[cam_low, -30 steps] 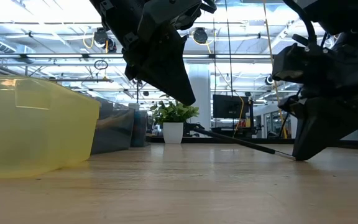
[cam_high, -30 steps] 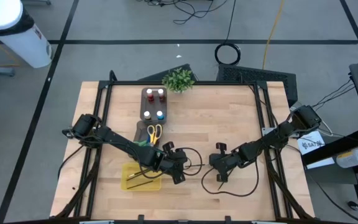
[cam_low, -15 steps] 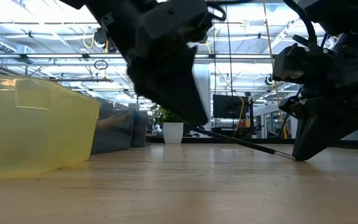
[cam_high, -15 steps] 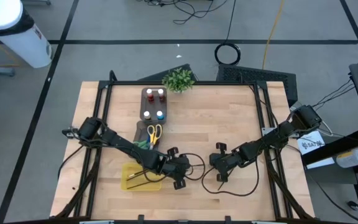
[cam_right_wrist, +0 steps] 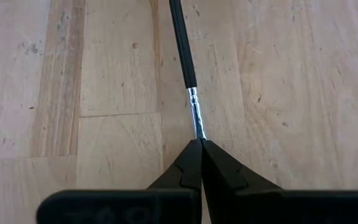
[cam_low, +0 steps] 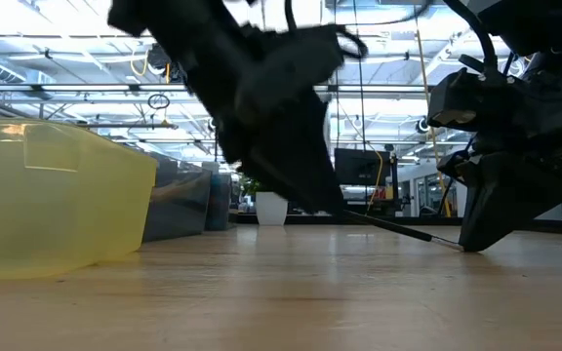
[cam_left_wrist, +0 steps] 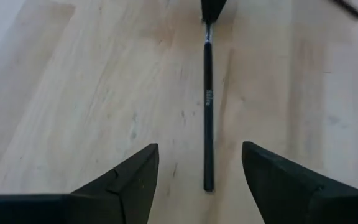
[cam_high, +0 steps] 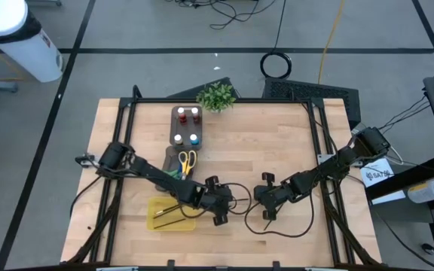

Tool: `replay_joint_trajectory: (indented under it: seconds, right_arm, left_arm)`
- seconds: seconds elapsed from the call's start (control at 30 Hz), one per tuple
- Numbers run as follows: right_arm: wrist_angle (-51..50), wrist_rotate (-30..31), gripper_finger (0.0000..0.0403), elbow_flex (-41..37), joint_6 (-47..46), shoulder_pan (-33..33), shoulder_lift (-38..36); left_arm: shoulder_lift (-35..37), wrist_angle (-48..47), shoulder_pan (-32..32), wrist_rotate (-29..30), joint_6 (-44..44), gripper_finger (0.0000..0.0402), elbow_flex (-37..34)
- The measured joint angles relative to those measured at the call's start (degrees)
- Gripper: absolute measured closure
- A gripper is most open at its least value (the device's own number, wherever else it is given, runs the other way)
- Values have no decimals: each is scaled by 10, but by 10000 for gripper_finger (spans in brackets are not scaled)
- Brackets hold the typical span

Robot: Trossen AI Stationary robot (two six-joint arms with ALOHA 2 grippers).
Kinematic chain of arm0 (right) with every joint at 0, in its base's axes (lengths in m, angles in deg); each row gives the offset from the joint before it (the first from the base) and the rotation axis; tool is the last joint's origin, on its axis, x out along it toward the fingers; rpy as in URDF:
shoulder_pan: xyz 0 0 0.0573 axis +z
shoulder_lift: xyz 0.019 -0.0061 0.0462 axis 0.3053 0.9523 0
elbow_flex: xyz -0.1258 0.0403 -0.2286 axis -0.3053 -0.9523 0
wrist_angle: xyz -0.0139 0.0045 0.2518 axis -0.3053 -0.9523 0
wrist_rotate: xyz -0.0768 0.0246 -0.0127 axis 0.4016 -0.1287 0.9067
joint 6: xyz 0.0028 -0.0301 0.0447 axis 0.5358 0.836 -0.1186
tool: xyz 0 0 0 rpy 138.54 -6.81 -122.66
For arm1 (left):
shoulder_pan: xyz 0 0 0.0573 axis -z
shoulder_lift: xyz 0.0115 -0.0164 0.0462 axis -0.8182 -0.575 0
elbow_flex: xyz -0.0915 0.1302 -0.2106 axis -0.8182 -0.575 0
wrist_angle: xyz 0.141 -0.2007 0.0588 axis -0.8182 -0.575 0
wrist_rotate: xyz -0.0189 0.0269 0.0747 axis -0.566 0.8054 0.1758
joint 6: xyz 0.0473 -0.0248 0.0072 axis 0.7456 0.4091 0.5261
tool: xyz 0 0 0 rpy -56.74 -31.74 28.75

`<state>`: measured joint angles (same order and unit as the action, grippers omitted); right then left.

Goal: Pick & Place Paint Supplies
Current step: Put the black paint brush into the yellow bin

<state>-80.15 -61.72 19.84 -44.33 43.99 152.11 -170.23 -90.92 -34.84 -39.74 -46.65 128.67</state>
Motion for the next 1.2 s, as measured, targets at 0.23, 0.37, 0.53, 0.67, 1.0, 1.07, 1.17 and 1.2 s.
replay_joint_trajectory:
  seconds: [0.23,0.37,0.53,0.67,1.0,1.07,1.17,1.2]
  right_arm:
    - [1,0,403,0,0,0,0]
    - [1,0,403,0,0,0,0]
    - [1,0,403,0,-1,0,0]
    - [1,0,403,0,-8,0,0]
    - [-20,-42,403,-4,-28,6,-48]
    - [-20,-61,403,-5,-35,14,-76]
    - [-7,-47,403,-7,-45,36,-118]
    - [-1,-41,403,-13,-46,44,-128]
  left_arm:
    - [-21,10,-10,-4,-5,163,0]
    - [-21,23,-11,-23,-1,203,0]
    - [-21,35,-14,-50,0,293,0]
    - [-21,34,-22,-74,-2,380,0]
    - [25,10,-9,-79,16,392,0]
    - [59,-20,7,-77,17,392,0]
    - [109,-100,43,-53,11,392,0]
    - [127,-135,59,-44,4,392,0]
